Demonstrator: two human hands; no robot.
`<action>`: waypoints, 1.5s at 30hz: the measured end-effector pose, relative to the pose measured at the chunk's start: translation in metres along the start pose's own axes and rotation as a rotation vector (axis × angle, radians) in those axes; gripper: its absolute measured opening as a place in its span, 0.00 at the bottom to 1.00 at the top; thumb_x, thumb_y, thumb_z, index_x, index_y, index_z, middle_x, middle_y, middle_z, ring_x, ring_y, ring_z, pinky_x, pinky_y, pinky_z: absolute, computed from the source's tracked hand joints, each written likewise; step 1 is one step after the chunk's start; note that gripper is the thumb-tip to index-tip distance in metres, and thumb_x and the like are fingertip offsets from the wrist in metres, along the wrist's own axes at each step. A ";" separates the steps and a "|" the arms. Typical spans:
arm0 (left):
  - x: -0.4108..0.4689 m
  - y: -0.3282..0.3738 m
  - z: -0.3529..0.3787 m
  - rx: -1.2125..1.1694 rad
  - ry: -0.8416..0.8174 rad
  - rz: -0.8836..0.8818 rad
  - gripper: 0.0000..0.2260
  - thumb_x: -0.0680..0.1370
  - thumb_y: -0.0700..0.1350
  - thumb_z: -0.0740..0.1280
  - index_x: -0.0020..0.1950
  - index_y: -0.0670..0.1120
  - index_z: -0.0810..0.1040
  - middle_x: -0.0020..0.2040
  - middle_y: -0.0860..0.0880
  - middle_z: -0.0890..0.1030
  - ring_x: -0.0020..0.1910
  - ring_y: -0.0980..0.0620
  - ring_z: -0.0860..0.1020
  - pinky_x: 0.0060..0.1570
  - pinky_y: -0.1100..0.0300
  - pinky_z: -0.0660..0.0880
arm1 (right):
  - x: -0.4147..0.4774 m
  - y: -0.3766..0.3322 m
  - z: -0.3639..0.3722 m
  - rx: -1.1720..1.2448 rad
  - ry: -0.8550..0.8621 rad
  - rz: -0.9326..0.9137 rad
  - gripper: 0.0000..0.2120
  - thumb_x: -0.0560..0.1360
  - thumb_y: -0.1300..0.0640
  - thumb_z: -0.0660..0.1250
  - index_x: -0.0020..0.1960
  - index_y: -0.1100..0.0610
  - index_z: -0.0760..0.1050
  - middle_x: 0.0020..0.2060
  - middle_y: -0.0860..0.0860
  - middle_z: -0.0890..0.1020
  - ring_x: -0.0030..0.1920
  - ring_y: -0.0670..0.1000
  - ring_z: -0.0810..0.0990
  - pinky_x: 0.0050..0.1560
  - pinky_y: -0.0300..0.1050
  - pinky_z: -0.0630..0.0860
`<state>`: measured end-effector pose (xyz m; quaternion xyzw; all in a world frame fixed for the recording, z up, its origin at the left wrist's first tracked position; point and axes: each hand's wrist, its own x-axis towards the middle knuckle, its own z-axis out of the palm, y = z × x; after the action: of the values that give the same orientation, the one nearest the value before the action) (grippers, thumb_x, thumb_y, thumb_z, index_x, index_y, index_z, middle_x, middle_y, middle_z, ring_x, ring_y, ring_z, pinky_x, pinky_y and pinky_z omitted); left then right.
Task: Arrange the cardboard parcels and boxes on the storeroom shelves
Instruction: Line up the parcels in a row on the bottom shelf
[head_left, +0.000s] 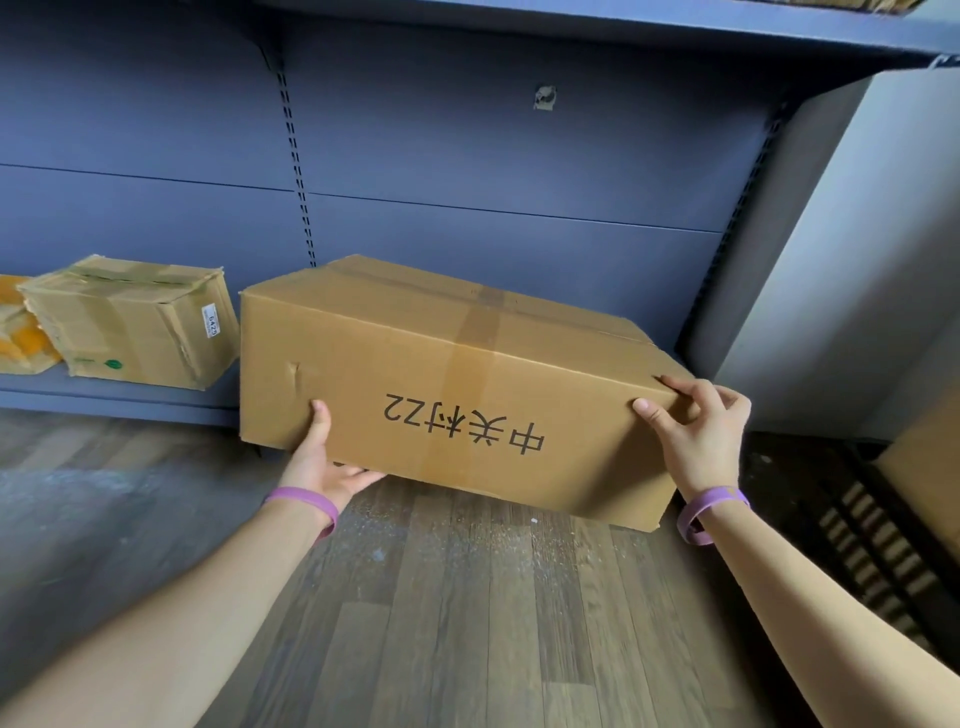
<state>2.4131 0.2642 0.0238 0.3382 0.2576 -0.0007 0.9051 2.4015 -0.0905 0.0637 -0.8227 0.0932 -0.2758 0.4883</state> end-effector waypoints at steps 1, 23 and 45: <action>0.001 -0.003 0.002 0.015 -0.001 -0.008 0.29 0.76 0.59 0.68 0.72 0.47 0.68 0.71 0.39 0.72 0.71 0.34 0.70 0.68 0.33 0.68 | -0.003 -0.002 0.000 -0.010 0.007 0.002 0.18 0.72 0.54 0.76 0.61 0.52 0.79 0.62 0.53 0.64 0.48 0.19 0.62 0.50 0.23 0.63; -0.009 -0.045 0.035 0.123 -0.100 -0.069 0.39 0.65 0.49 0.80 0.73 0.52 0.70 0.63 0.41 0.81 0.61 0.36 0.79 0.40 0.36 0.80 | -0.068 -0.048 0.047 -0.064 0.153 -0.294 0.25 0.72 0.52 0.76 0.67 0.48 0.75 0.57 0.53 0.65 0.63 0.56 0.66 0.64 0.42 0.59; -0.024 -0.058 0.035 0.195 -0.286 -0.205 0.34 0.70 0.58 0.73 0.72 0.44 0.72 0.61 0.40 0.83 0.63 0.40 0.79 0.55 0.44 0.78 | -0.095 -0.093 0.063 -0.103 0.260 -0.547 0.32 0.71 0.60 0.72 0.72 0.43 0.67 0.71 0.56 0.65 0.63 0.61 0.67 0.68 0.50 0.60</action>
<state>2.3980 0.1941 0.0218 0.3928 0.1585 -0.1659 0.8906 2.3461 0.0440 0.0852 -0.7987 -0.0564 -0.4949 0.3376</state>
